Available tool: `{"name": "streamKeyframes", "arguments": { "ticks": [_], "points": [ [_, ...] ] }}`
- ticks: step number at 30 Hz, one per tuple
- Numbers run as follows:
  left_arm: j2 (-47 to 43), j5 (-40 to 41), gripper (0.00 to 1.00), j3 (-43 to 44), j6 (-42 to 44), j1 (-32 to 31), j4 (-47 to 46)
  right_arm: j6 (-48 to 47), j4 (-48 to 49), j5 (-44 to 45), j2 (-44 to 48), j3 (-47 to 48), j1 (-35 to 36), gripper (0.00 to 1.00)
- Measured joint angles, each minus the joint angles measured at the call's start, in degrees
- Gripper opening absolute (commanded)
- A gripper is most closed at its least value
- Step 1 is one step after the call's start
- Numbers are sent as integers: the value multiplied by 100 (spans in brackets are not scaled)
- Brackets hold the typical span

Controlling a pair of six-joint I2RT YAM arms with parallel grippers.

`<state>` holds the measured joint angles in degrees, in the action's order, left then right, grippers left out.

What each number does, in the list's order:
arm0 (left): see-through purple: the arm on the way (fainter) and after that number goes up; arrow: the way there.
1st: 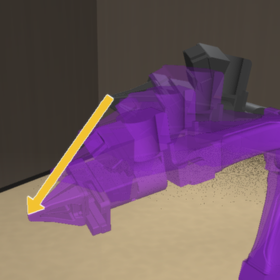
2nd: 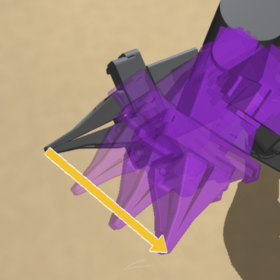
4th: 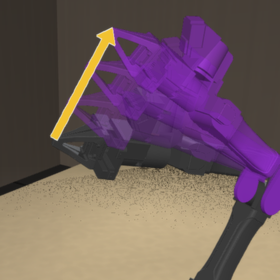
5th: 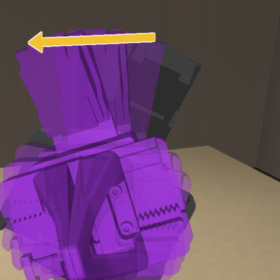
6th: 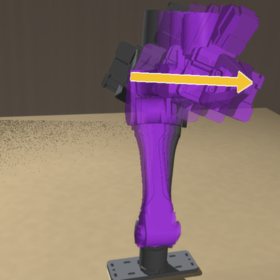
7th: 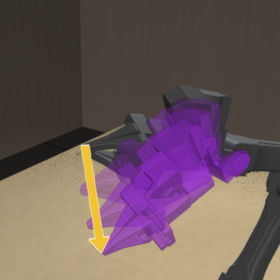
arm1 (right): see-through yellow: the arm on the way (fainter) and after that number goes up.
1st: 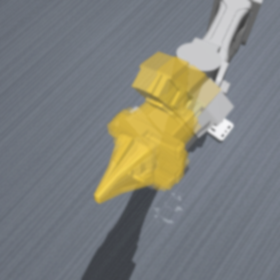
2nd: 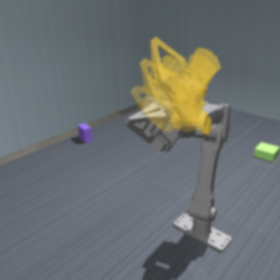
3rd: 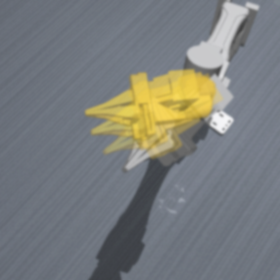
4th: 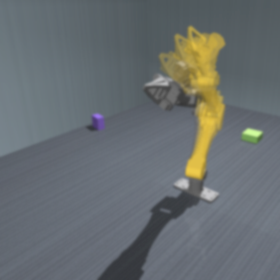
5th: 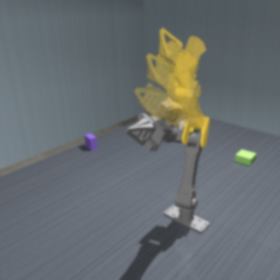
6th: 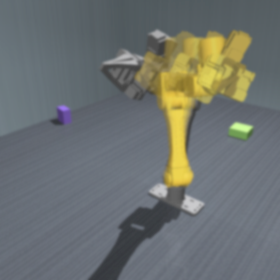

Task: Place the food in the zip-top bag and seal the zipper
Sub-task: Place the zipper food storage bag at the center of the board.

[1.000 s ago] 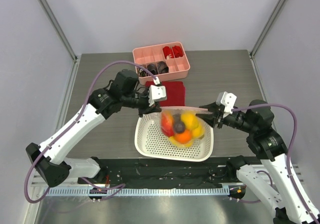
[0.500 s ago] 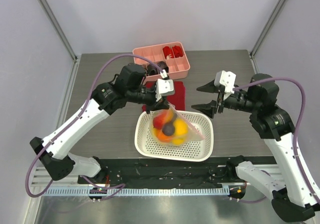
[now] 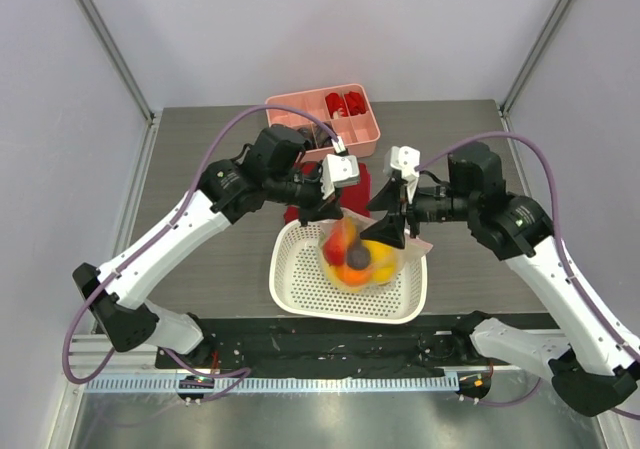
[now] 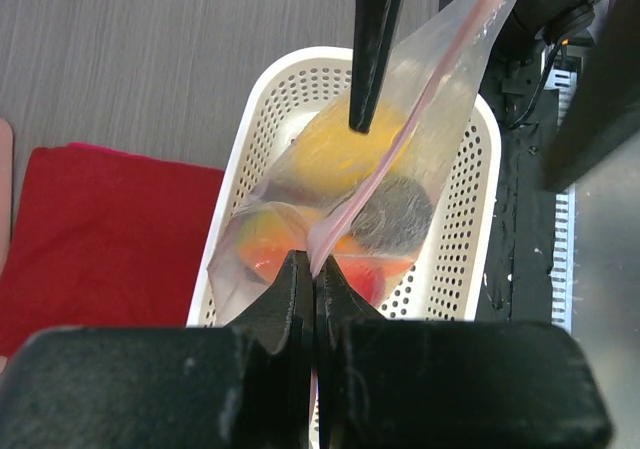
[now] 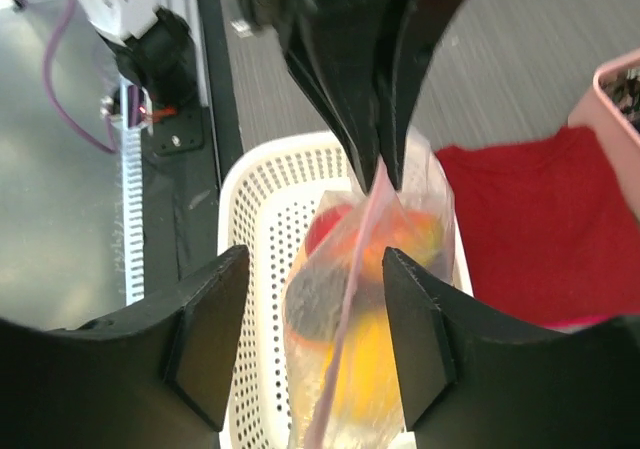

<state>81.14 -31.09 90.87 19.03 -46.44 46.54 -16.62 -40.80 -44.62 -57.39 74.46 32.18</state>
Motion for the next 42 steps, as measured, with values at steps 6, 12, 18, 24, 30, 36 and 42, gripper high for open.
{"name": "streamKeyframes", "arguments": {
  "ticks": [6, 12, 18, 24, 30, 36, 42],
  "points": [
    [2, 7, 0, 11, -70, -2, 4, -208, -343, 811, -304, 9, 186, 51],
    [2, 7, 6, 11, -131, -2, 4, -330, -466, 1137, -326, 9, 267, 1],
    [-4, -2, 55, 179, -431, 0, -22, 17, -380, 1569, -221, 140, 302, 1],
    [-214, 66, 100, 520, -970, 63, -273, 208, -79, 2326, -208, 837, 299, 1],
    [-382, 321, 100, 933, -1613, 540, -590, -85, 225, 3314, -116, 933, 249, 1],
    [-446, 634, 100, 940, -2208, 977, -1003, -402, 667, 3445, -407, 890, -1209, 1],
    [-452, 756, 100, 791, -2461, 1161, -1154, -426, 1220, 2553, -1606, 1211, -3407, 1]
  ]
}}
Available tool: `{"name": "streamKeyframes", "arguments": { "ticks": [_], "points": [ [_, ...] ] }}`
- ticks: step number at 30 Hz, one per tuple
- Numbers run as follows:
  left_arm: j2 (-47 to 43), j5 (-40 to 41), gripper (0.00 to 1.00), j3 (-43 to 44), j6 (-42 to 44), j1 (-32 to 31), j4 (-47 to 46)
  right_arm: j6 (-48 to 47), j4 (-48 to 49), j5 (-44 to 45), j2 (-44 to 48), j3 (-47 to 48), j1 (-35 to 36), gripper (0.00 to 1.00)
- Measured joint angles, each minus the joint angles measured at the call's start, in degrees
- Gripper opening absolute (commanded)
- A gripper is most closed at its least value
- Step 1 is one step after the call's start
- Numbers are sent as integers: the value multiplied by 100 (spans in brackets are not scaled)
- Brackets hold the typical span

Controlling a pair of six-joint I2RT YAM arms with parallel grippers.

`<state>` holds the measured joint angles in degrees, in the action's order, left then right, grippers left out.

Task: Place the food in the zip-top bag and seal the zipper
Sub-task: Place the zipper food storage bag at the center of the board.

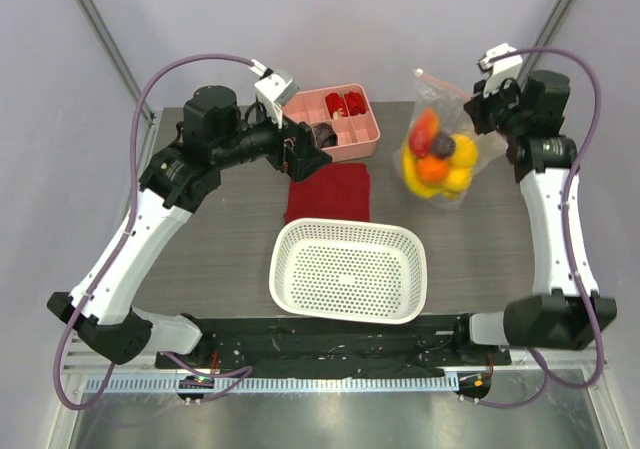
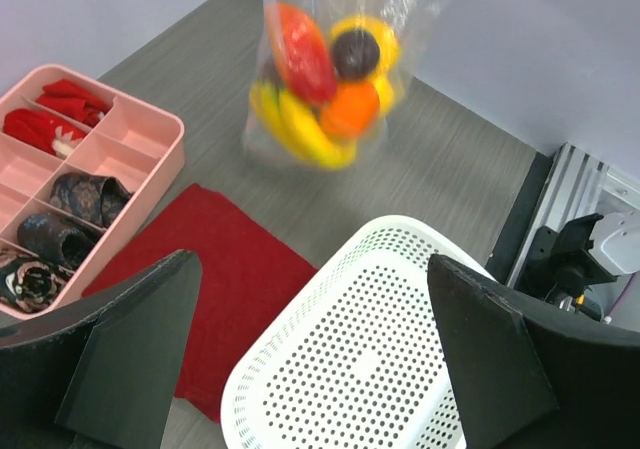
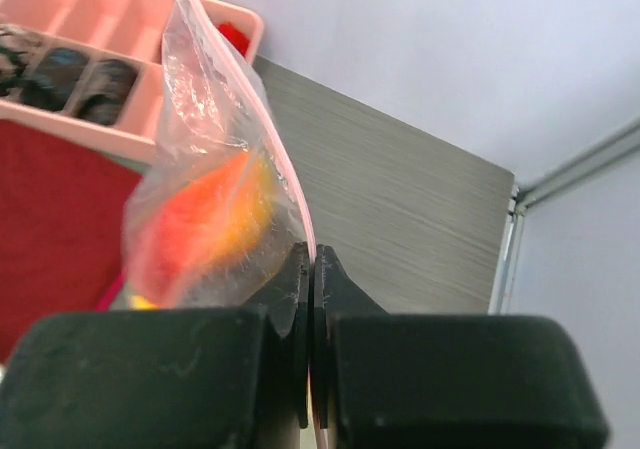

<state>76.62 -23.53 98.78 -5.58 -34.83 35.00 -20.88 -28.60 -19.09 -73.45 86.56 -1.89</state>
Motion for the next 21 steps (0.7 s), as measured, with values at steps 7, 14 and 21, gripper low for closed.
{"name": "streamKeyframes", "arguments": {
  "ticks": [7, 14, 21],
  "points": [
    [68, 326, 100, -267, 20, 98, 22, -393, 789, -793, -1602, 629, -778, 1],
    [79, 452, 100, -636, 24, 398, 87, -2063, 929, -1611, -2100, 352, -787, 1],
    [-168, 452, 100, -1196, 107, 424, 129, -4116, 140, -1952, -1051, -2181, -581, 1]
  ]
}}
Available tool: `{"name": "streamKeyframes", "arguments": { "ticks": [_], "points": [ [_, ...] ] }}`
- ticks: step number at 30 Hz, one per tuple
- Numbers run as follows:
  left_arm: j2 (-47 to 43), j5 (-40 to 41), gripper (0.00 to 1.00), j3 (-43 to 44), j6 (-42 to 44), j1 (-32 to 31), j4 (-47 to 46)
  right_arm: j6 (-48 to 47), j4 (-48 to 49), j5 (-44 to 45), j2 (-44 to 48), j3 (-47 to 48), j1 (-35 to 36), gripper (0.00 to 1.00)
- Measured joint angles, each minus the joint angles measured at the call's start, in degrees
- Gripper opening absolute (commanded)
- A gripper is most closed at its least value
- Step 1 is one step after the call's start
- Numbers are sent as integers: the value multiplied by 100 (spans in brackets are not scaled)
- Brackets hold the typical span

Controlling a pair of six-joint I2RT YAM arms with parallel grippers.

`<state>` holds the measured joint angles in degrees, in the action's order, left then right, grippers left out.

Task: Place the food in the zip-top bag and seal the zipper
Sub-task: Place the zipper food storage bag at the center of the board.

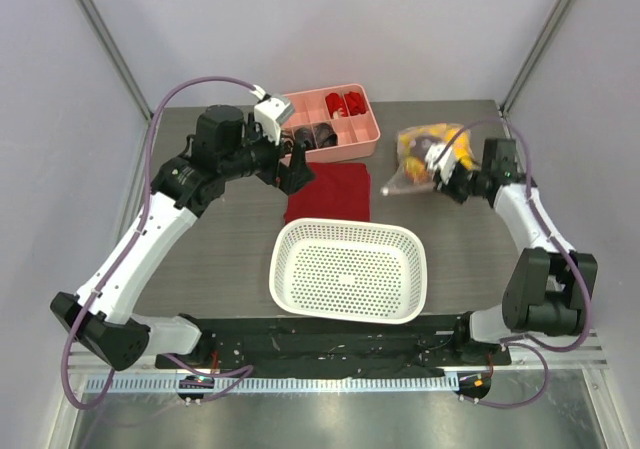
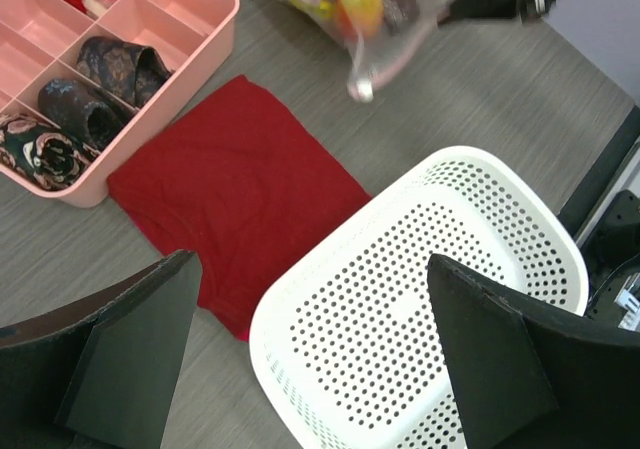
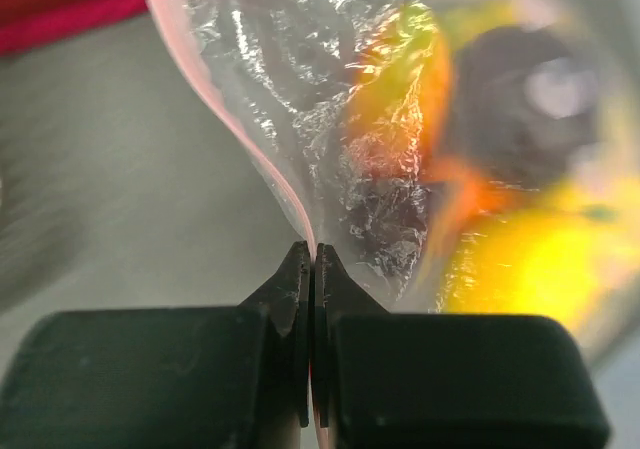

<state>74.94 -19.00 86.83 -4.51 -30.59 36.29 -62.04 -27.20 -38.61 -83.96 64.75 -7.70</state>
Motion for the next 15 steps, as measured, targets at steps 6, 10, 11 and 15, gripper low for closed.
{"name": "streamKeyframes", "arguments": {
  "ticks": [6, 10, 11, 15],
  "points": [
    [-260, 0, 100, -507, 155, 79, 13, -754, -612, 273, 811, -2002, 184, 1],
    [-321, 0, 100, -704, 197, 111, 42, -732, -678, 409, 964, -2076, 52, 1],
    [-321, 0, 100, -726, 199, 111, 39, -708, -660, 439, 960, -2026, -20, 1],
    [-323, 20, 100, -809, 203, 111, 42, -638, -608, 603, 826, -1792, -197, 29]
  ]
}}
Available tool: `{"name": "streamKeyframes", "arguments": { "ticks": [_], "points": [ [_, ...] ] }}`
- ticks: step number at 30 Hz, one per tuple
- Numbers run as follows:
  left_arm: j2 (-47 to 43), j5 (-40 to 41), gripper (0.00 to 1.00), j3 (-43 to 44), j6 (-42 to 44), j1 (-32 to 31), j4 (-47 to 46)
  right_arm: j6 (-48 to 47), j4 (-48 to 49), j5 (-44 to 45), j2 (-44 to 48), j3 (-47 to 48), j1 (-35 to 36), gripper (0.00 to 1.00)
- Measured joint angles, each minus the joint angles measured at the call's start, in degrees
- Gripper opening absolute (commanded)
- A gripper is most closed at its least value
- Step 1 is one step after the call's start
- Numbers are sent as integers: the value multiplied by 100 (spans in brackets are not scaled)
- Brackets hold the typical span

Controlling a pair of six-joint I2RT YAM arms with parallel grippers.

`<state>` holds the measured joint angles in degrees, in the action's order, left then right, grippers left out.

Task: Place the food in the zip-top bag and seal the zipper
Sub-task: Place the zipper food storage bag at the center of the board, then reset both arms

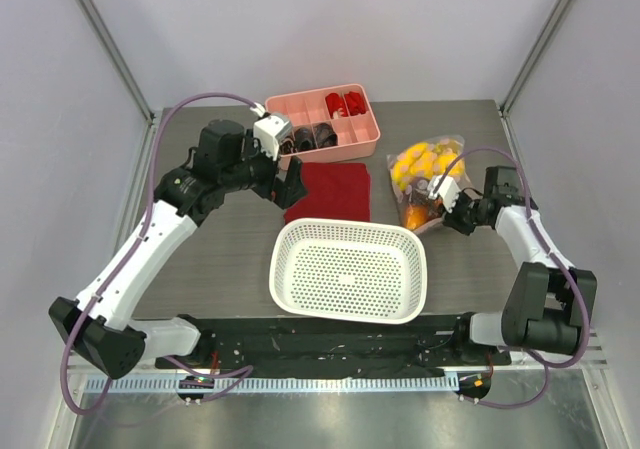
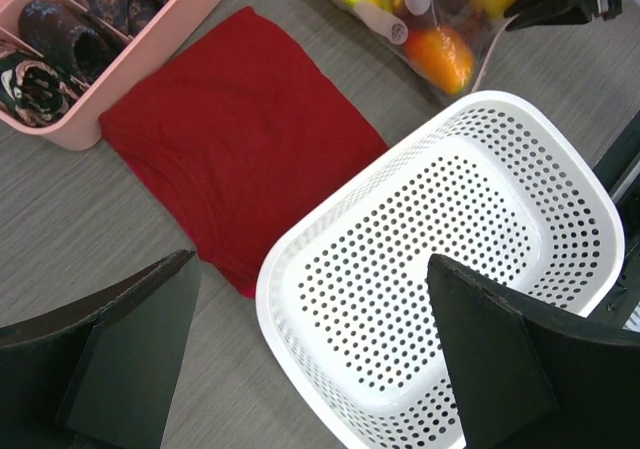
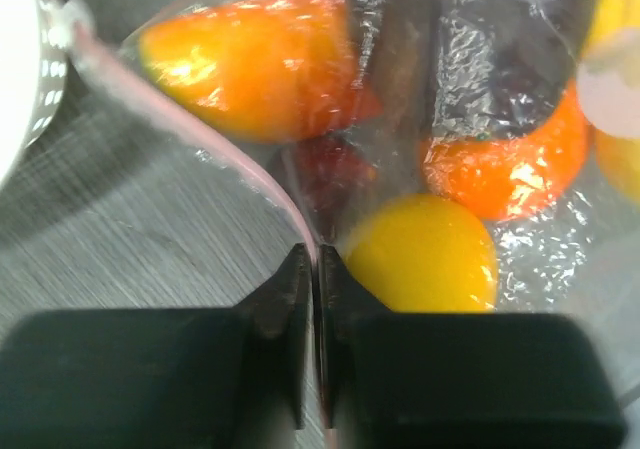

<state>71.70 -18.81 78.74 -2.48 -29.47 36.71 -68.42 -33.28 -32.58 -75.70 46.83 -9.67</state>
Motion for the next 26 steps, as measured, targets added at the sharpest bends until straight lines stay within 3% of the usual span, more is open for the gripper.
{"name": "streamKeyframes", "arguments": {
  "ticks": [1, 2, 5, 7, 14, 20, 26],
  "points": [
    [0, 20, 100, -22, 2, 4, 7, 33, -4, 24, -57, 81, -76, 37],
    [0, 28, 100, -35, 0, 15, 31, 55, -28, 39, -92, 153, -120, 52],
    [-2, -37, 100, -83, -9, 190, 103, 55, -339, -24, -114, 501, -339, 77],
    [-9, -181, 100, -120, -55, 461, 177, 63, -564, -103, -28, 691, -476, 84],
    [302, -588, 100, 201, -330, 1862, 990, 870, -1526, -678, 1276, 1213, -691, 88],
    [516, -702, 100, 243, -391, 2975, 1582, 3593, -1084, -1209, 1797, 1683, -688, 88],
    [22, -496, 100, -614, -249, 3355, 1816, 5569, -385, -1123, 1797, 811, -651, 88]
  ]
}}
